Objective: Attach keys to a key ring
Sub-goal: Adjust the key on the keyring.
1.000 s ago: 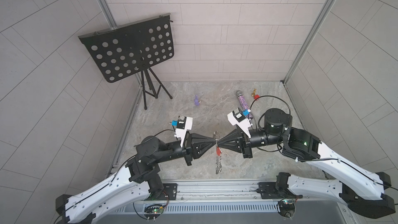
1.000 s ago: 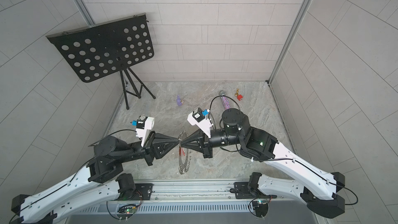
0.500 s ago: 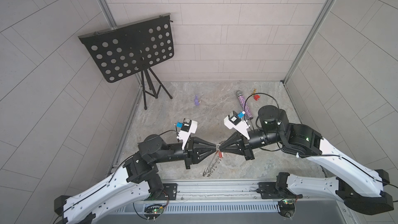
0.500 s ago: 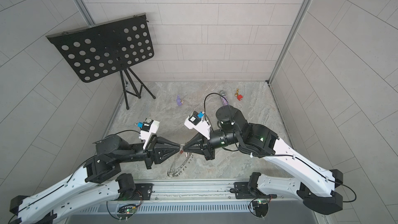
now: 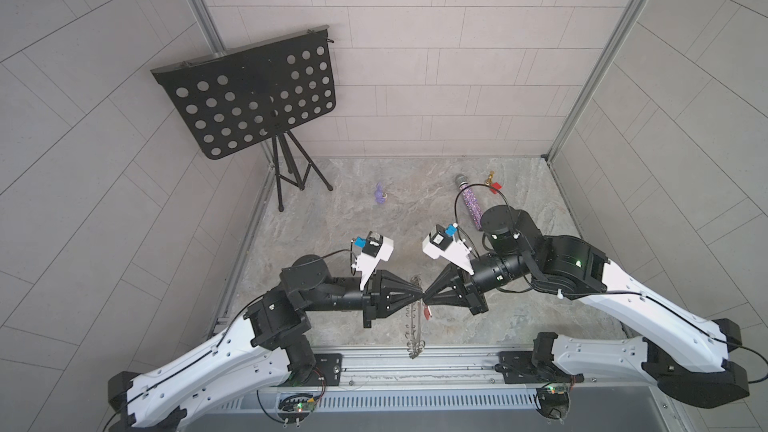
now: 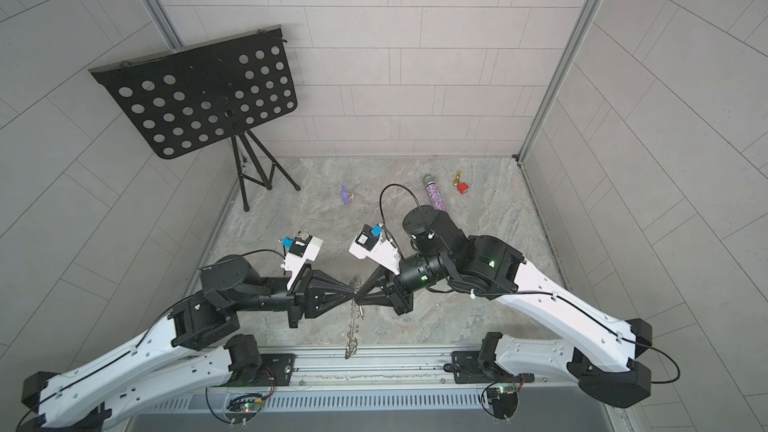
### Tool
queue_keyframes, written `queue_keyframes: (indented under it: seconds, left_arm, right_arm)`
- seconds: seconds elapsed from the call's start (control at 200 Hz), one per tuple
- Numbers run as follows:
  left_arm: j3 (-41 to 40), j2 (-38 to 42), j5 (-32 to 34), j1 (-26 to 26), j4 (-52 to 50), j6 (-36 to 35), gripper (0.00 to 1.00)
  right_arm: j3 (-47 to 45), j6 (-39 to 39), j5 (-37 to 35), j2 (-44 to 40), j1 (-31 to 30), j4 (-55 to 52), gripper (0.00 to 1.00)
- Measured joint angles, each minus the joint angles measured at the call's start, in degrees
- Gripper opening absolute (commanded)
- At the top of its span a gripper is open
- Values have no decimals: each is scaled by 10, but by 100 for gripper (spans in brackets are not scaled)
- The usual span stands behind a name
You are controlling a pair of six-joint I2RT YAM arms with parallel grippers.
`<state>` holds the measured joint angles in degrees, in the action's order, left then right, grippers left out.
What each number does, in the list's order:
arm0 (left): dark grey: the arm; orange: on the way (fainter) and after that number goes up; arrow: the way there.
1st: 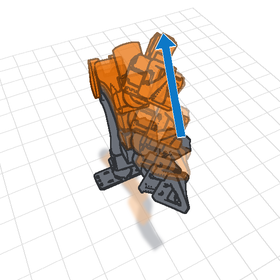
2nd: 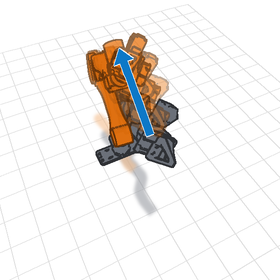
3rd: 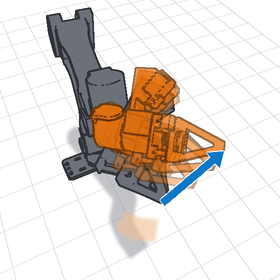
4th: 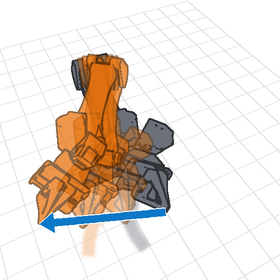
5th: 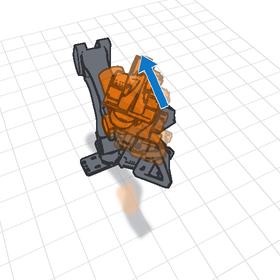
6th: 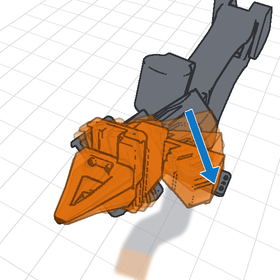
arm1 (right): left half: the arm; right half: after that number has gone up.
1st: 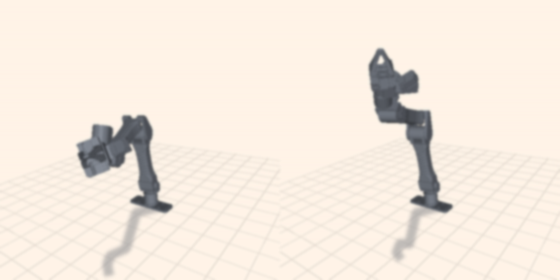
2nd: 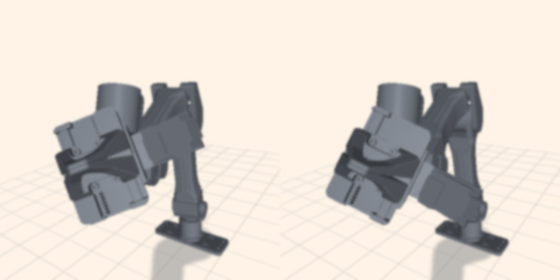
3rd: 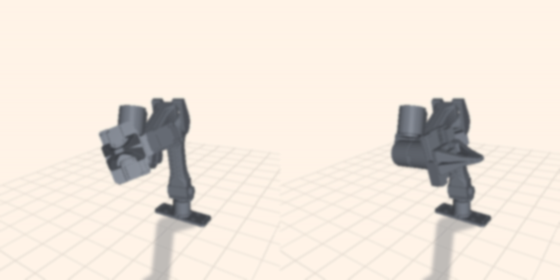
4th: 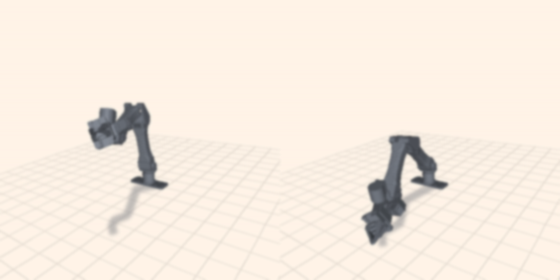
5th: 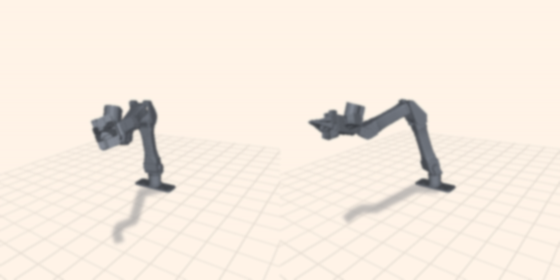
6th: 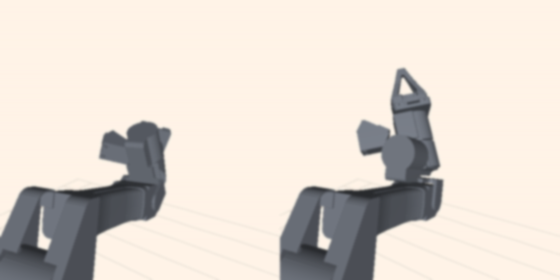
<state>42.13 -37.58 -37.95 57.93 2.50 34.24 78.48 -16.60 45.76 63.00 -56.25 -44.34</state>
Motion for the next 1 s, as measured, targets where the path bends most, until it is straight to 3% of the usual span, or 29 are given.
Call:
queue_keyframes:
  seconds: [0.17, 0.3, 0.385, 0.645, 0.996]
  left_arm:
    - [0, 2, -2, 0, -2, -3, 0]
    - [-3, 9, 3, 0, 7, -3, 0]
    - [-13, 23, 10, 0, 25, -1, 0]
    - [-33, 51, 30, 0, 89, 13, 0]
    - [-34, 44, 35, 0, 132, 24, 0]
  right_arm:
    - [1, 1, 2, 2, -1, -2, 0]
    - [-2, -4, 1, -1, -1, 10, 31]
    - [-13, -8, -4, -15, 0, 33, 39]
    - [-47, -46, -8, -75, 4, 107, 41]
    - [-74, -80, 5, -71, 4, 174, 40]
